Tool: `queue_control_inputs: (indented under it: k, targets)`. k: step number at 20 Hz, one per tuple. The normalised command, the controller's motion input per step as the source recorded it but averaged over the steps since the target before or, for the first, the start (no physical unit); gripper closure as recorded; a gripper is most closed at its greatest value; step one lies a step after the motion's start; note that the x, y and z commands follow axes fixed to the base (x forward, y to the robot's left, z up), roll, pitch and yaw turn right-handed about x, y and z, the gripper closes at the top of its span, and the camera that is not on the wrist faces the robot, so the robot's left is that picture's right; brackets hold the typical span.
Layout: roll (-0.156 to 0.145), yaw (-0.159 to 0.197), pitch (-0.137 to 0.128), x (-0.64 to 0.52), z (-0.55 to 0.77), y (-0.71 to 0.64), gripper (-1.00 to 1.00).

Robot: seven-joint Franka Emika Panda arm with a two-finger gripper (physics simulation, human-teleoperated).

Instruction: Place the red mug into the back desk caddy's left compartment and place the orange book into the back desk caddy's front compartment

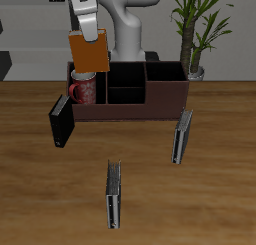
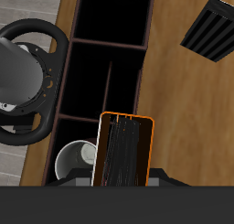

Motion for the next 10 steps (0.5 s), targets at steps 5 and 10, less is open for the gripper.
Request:
queue_control_inputs:
  k: [5, 10]
  targets:
    - [-0.050, -0.075, -0.002, 0.17, 0.05, -0.11, 1.00]
    - [0.029, 0.036, 0.007, 0.08, -0.09, 0.08, 1.00]
